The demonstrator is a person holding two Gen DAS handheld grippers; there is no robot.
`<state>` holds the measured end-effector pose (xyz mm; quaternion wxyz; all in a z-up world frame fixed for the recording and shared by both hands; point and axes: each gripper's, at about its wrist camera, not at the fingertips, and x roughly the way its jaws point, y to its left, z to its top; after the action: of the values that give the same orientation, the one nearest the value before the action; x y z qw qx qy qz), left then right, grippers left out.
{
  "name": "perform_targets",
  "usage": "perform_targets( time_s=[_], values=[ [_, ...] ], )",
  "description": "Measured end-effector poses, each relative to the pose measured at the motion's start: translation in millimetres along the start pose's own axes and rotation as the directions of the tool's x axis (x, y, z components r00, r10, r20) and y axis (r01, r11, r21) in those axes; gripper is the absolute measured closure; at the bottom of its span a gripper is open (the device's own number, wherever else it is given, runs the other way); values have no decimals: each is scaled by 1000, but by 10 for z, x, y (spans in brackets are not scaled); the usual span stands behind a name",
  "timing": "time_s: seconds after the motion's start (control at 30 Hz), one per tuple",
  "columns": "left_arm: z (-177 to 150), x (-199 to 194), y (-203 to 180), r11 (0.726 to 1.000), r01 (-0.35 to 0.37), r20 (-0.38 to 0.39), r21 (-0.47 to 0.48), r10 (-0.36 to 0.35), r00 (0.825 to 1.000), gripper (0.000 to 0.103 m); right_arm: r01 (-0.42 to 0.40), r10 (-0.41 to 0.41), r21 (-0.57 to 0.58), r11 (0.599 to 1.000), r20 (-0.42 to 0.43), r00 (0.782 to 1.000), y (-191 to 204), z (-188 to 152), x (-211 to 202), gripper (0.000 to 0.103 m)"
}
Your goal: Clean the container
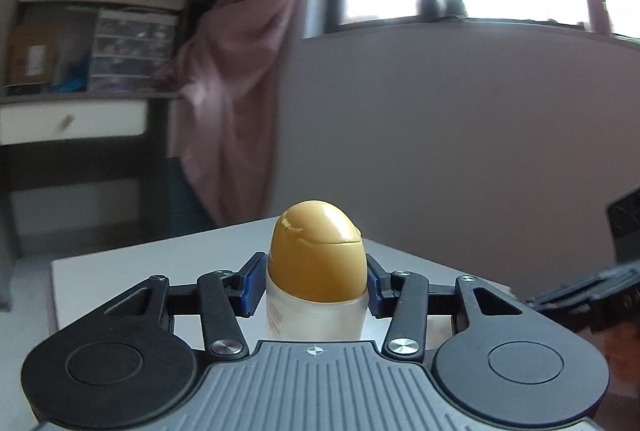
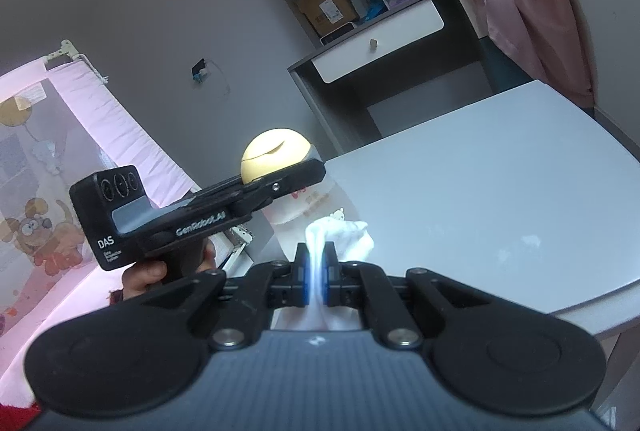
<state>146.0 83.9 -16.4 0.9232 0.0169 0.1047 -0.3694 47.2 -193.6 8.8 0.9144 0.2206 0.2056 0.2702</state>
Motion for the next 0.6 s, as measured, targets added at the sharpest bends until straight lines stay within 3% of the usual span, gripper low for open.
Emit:
perform_targets(
  time_s=[0.27,0.6],
  values=[
    [260,-136,-254,975,-209,-51,-71,206,977,56,-8,8,8,1000,6,1000,-27,-28,-46,97],
    [569,-51,-424,943,-320,-86,-88,313,946,57,-38,37,36,999,31,999,-124,-44,-138,97]
  ],
)
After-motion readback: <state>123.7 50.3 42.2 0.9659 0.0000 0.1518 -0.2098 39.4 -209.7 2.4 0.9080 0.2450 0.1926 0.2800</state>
